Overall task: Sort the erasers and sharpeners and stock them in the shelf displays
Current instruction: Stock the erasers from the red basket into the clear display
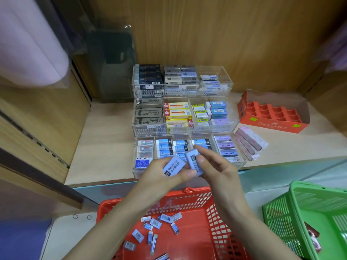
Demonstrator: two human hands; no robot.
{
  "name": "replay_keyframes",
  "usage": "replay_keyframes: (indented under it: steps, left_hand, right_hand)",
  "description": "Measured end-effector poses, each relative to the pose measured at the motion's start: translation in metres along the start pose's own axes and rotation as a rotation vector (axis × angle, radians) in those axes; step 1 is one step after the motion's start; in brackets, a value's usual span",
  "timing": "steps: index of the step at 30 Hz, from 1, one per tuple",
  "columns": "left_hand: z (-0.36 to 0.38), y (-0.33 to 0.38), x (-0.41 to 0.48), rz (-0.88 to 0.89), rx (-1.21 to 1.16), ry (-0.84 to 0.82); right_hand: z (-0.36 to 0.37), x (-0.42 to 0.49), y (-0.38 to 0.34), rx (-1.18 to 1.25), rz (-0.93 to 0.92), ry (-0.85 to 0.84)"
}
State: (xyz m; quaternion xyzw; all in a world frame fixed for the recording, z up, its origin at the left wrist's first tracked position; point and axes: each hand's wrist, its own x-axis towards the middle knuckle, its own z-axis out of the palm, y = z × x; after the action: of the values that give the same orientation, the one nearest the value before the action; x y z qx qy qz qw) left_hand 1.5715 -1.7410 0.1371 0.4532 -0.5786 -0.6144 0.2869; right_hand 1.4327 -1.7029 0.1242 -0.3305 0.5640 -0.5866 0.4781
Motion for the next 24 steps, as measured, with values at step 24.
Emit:
replay_keyframes:
  steps: [24]
  left_hand:
    - [-0.026, 0.041, 0.040, -0.052, -0.257, 0.206]
  right_hand:
    - [0.010, 0.070, -0.024, -0.685, -0.671, -0.224]
